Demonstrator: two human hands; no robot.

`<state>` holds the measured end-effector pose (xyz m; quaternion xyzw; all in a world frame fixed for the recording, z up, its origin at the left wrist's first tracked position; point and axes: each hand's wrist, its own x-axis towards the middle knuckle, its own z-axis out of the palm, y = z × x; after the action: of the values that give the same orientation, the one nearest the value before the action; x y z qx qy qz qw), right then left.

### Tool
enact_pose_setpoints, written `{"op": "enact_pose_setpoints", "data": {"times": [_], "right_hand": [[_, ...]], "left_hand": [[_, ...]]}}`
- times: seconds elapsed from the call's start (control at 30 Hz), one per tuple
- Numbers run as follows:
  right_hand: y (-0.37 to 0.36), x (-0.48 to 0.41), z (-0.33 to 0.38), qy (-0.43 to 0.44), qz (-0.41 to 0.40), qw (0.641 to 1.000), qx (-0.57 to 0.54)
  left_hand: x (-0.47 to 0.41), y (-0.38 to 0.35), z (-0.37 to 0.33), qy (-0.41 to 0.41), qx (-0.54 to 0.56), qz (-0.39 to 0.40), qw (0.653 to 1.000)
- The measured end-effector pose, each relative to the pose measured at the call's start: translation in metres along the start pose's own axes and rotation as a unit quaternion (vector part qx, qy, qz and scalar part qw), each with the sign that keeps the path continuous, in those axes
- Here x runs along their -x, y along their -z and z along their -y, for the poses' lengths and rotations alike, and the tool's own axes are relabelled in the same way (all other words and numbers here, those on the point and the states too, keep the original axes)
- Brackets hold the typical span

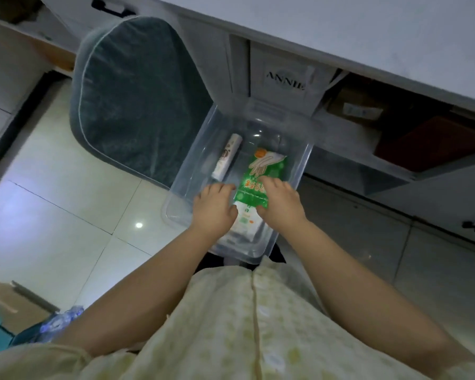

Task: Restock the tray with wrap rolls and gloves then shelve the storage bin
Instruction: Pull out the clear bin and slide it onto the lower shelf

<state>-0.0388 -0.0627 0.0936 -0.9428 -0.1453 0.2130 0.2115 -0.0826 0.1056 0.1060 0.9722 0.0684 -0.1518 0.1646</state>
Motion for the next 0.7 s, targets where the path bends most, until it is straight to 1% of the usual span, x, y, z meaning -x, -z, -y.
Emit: {"op": "enact_pose_setpoints", "data": {"times": [0.1,0.17,0.23,0.33,0.47,0.57,0.6,0.63,0.67,0.7], "right_hand": [[-0.017,-0.005,0.011,-0.051,-0.008,0.999,-0.01],[-0.03,-0.004,0.018,-0.089,-0.012,0.996,0.029],[-0.042,-0.001,0.021,-0.143,-0.024,0.988,0.054],[-0.059,0.009,0.026,-0.229,-0.038,0.972,0.025],[-0.091,0.025,0.033,-0.299,-0.059,0.951,-0.054],[-0.121,0.039,0.027,-0.346,-0.071,0.927,-0.126],[-0.131,0.043,0.024,-0.36,-0.078,0.917,-0.153],[-0.141,0.046,0.02,-0.378,-0.092,0.902,-0.19],[-0.15,0.049,0.018,-0.401,-0.116,0.878,-0.235],[-0.158,0.051,0.015,-0.431,-0.146,0.842,-0.289]], "left_hand": [[-0.027,0.007,0.016,-0.079,0.003,-0.025,0.997],[-0.04,0.011,0.028,-0.139,0.003,-0.023,0.99],[-0.05,0.011,0.043,-0.18,-0.007,0.012,0.984],[-0.059,0.01,0.078,-0.203,-0.042,0.067,0.976],[-0.061,0.003,0.13,-0.177,-0.051,0.111,0.977],[-0.061,-0.01,0.164,-0.13,-0.036,0.121,0.983],[-0.062,-0.017,0.175,-0.107,-0.017,0.123,0.986],[-0.063,-0.023,0.184,-0.077,0.027,0.126,0.989],[-0.065,-0.029,0.192,-0.042,0.096,0.132,0.986],[-0.068,-0.035,0.199,-0.003,0.179,0.141,0.974]]}}
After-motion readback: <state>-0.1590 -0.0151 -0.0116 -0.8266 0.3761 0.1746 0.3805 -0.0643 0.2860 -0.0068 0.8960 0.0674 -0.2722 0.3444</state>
